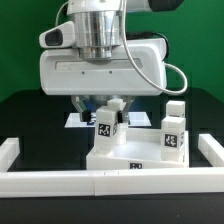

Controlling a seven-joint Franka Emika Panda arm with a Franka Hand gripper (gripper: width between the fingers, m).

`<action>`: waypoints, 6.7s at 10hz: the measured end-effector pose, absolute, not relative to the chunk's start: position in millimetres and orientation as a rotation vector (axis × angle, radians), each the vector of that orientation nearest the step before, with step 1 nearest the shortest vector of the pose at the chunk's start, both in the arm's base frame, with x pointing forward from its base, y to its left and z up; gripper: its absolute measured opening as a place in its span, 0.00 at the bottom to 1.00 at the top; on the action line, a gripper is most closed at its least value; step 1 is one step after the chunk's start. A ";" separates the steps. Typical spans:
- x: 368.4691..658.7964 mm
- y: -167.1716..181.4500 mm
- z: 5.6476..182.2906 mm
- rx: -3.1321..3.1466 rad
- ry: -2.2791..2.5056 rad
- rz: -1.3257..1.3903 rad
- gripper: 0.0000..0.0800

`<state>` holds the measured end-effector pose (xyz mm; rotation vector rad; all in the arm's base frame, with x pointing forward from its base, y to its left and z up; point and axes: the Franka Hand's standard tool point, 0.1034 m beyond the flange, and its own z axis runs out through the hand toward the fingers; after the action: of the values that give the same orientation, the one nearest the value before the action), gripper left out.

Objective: Assemble square table

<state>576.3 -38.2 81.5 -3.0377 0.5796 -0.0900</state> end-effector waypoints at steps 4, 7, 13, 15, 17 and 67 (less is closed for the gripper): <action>576.3 -38.4 81.5 -3.032 0.602 -0.090 0.36; 576.3 -38.1 81.5 -2.981 0.801 -0.085 0.36; 579.3 -25.9 79.8 -2.586 1.652 -0.103 0.36; 582.6 -23.2 79.5 -2.413 1.885 -0.099 0.36; 583.3 -22.9 79.5 -2.292 2.016 -0.089 0.36; 585.8 -10.4 77.3 -3.051 0.685 -0.098 0.81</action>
Offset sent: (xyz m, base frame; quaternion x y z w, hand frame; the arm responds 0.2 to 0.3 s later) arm 0.0000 0.0000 0.0000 0.0000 0.0000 0.0650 0.9979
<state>585.8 -10.4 77.3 -3.0508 0.6850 -0.0979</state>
